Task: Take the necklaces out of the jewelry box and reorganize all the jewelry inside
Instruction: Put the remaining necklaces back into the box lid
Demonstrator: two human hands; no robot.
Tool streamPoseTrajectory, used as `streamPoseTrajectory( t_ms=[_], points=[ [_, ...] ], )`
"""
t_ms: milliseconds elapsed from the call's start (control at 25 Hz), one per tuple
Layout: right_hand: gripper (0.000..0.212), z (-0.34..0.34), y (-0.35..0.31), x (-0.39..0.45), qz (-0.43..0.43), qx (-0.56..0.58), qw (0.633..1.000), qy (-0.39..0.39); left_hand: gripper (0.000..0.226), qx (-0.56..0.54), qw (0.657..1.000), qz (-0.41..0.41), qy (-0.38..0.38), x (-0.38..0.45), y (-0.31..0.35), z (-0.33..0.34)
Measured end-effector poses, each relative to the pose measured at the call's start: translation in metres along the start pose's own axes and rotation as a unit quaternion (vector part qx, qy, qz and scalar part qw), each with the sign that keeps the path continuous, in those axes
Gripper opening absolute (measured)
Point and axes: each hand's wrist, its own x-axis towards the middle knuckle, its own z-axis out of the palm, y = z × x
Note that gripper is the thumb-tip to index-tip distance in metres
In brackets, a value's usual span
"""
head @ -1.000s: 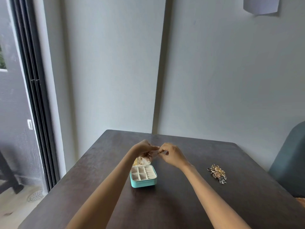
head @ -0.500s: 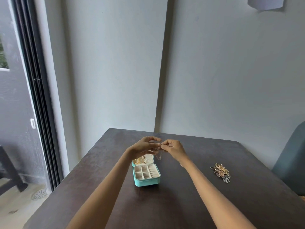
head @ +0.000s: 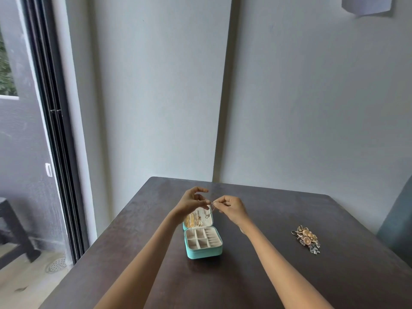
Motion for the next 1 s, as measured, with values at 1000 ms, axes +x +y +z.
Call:
streamPoseTrajectory(
  t_ms=[1000],
  points=[
    [0.019,0.001,-0.004,0.015,0.041,0.014,0.995,-0.095,0.025,0.010,0.999,0.006,0.030,0.004,-0.023,-0.002]
  ],
)
